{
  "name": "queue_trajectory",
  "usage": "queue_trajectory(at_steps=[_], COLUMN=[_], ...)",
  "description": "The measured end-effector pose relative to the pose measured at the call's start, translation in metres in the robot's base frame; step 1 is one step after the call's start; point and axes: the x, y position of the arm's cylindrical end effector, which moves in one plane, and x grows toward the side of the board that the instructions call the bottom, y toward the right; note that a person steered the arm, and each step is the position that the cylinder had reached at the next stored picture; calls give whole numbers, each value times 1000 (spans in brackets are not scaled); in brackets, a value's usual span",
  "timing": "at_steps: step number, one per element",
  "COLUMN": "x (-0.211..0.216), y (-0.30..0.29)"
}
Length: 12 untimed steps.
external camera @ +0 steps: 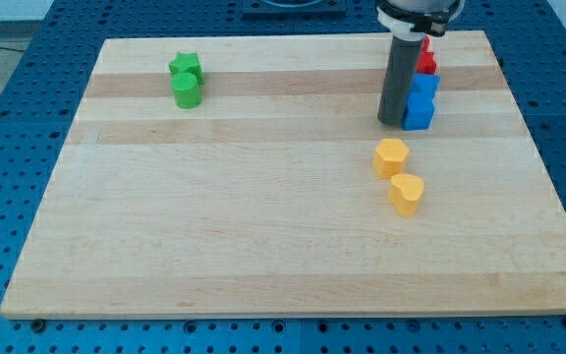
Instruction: Move yellow hexagon at center
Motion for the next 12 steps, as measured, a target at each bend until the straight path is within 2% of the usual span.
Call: queue_trajectory(at_steps=[5,6,8,9,12], x=[0,10,75,85,68], y=[13,13,39,-10,-90])
